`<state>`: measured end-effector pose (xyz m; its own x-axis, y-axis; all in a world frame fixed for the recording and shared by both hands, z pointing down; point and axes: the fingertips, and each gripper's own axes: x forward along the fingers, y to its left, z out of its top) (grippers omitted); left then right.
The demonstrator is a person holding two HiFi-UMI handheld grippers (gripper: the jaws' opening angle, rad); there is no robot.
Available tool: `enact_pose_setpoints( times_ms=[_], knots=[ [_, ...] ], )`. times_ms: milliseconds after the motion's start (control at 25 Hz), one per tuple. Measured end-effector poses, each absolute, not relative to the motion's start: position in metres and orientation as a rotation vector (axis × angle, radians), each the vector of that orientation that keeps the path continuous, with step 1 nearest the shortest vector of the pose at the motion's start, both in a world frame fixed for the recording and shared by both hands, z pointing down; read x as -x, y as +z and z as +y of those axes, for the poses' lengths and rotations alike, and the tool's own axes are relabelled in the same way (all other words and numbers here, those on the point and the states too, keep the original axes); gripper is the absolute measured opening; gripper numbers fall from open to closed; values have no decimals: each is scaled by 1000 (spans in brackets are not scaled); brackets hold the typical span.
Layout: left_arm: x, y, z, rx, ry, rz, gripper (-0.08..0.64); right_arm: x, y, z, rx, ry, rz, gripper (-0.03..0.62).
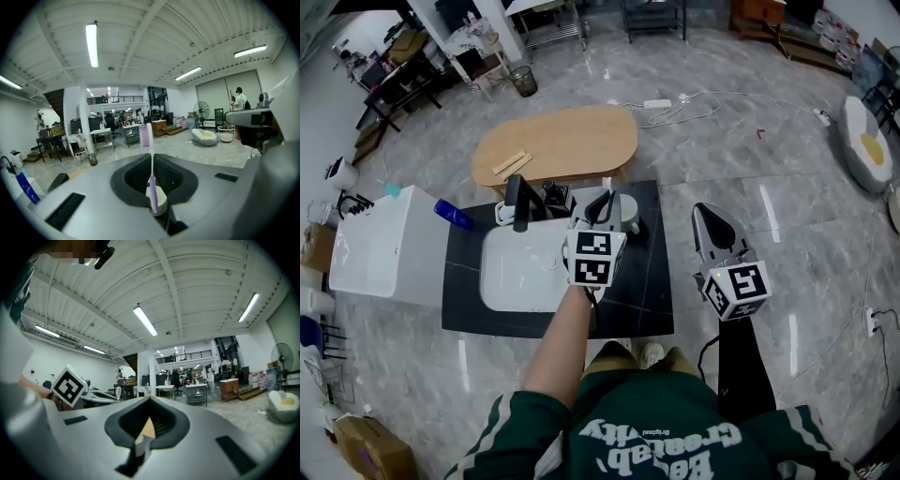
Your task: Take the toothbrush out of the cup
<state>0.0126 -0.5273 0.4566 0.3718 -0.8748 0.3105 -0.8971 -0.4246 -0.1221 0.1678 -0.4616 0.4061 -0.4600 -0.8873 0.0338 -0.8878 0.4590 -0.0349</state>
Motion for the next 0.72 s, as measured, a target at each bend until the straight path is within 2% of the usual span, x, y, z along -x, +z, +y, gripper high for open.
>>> enact_pose_setpoints(
  times_ms=[720],
  knots=[
    [31,366,-436,-2561,194,-1765,14,-144,369,-418,-1598,-63,-2715,3]
  ],
)
